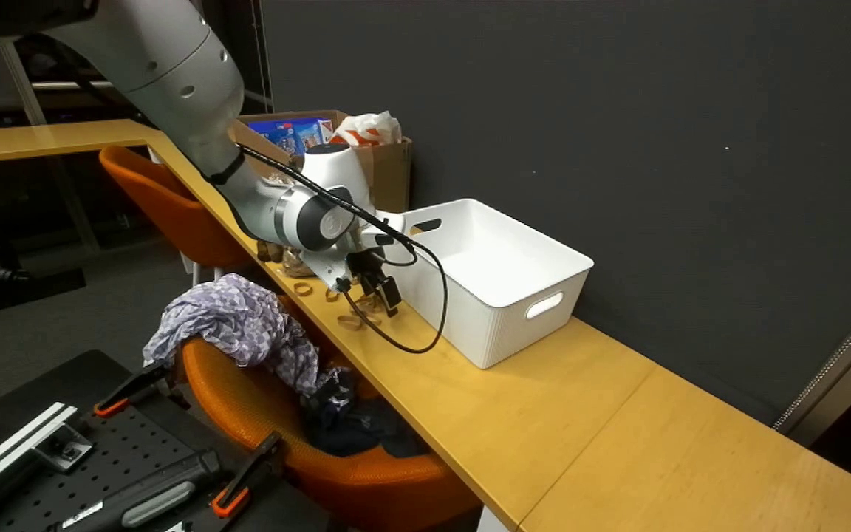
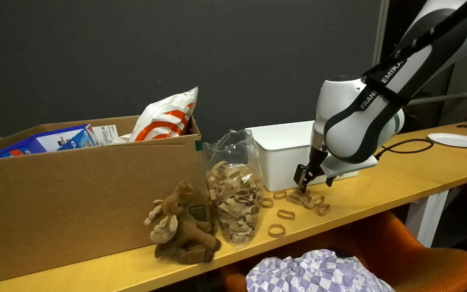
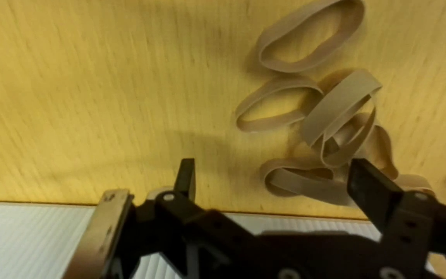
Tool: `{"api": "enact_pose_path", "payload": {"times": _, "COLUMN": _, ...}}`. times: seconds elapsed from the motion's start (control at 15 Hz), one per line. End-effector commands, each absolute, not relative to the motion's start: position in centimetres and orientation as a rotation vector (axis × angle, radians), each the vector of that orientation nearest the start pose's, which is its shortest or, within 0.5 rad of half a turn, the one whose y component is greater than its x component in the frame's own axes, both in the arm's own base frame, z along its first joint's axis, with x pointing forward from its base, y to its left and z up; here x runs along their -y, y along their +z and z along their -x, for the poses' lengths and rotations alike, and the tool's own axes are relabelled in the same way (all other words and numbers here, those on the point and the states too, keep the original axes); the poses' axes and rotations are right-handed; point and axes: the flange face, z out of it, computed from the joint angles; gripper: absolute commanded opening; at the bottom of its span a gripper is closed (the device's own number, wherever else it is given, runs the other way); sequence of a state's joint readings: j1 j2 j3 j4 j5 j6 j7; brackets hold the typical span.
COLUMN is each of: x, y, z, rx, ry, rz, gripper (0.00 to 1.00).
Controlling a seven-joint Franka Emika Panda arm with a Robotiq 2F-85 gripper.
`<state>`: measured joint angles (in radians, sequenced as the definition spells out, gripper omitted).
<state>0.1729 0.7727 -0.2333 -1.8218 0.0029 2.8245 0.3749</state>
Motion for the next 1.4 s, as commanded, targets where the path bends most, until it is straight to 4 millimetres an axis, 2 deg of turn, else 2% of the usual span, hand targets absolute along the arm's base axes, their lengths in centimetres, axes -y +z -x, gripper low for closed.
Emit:
{"api": "enact_pose_path", "payload": {"times": 0.0, "x": 2.2, "y": 13.7, "z": -67.7, "rx": -0.543, "ry": -0.434, "rz": 3.162, "gripper": 1.00}}
{"api": "enact_pose_path", "payload": {"times": 0.2, "x": 1.9, "y": 13.1, "z": -68.1, "rx": -0.512, "ry": -0.441, "rz": 3.167, "gripper": 1.00}}
{"api": "enact_pose_path", "payload": {"times": 0.27, "x": 1.8, "y": 12.9, "z": -68.2, "rx": -0.500, "ry": -0.441, "rz": 3.166, "gripper": 0.92}}
{"api": "enact_pose_path", "payload": {"times": 0.33, "x": 1.8, "y": 12.8, "z": -68.4, "rx": -0.494, "ry": -0.443, "rz": 3.166, "gripper": 0.74}}
{"api": "enact_pose_path", "payload": {"times": 0.67, "x": 1.8, "y": 12.0, "z": -68.6, "rx": -0.451, "ry": -0.438, "rz": 3.165, "gripper": 0.35}}
{"api": "enact_pose_path", "payload": {"times": 1.0, "x": 1.1, "y": 12.5, "z": -68.6, "rx": -0.421, "ry": -0.448, "rz": 3.157, "gripper": 0.01}}
{"api": "enact_pose_path", "payload": {"times": 1.33, "x": 0.8, "y": 13.6, "z": -68.1, "rx": -0.439, "ry": -0.462, "rz": 3.152, "gripper": 0.01}}
